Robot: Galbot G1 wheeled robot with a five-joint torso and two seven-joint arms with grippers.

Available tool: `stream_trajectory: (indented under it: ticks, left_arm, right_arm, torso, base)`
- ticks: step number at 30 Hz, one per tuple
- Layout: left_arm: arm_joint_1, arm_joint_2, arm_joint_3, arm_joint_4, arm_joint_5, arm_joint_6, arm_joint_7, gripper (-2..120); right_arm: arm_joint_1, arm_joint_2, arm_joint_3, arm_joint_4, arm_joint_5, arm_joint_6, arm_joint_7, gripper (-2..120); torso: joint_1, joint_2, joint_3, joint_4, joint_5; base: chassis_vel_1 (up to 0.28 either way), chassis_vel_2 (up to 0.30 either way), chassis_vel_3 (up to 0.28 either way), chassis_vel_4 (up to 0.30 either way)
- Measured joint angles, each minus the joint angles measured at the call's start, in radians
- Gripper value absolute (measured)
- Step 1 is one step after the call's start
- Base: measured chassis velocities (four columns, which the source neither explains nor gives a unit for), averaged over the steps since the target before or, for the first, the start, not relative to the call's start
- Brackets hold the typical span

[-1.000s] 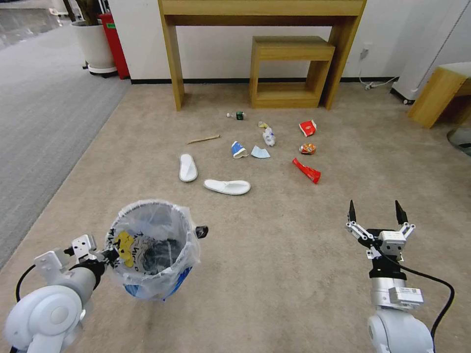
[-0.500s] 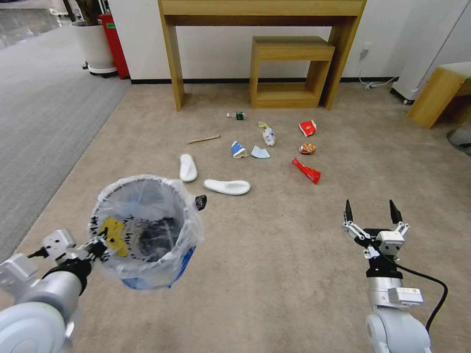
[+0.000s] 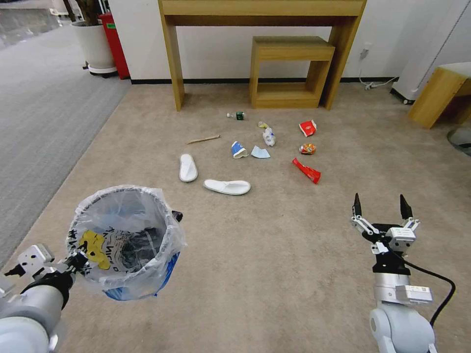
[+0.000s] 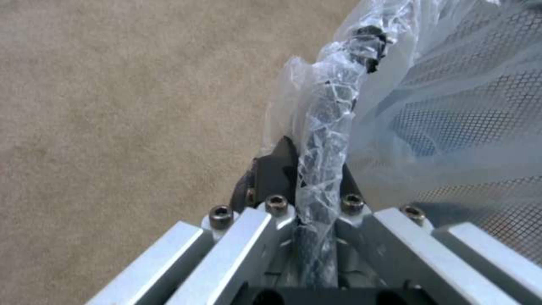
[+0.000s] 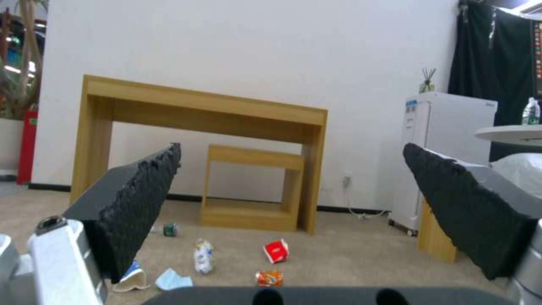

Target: Pick up the trash bin and place the garbage on the floor into it.

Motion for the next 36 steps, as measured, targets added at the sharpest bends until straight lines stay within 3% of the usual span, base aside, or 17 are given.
stream_trajectory:
  ticks: [15, 36]
  left_arm:
    - [0.0, -0.028, 0.038, 0.002, 0.053, 0.0, 0.01, 1]
    - [-0.001, -0.02, 0.03, 0.004, 0.053, 0.0, 0.016, 1]
  right_arm:
    - [0.005, -0.009, 0.006, -0.015, 0.001, 0.043, -0.029, 100]
    - [0.012, 0.002, 0.011, -0.019, 0.002, 0.047, -0.043, 100]
  torso:
    - [0.0, 0.0, 0.0, -0.0001, 0.0002]
    - [0.0, 0.0, 0.0, 0.0, 0.0002]
  base:
    - [0.0, 0.0, 0.0, 0.0]
    - [0.109, 0.108, -0.111, -0.113]
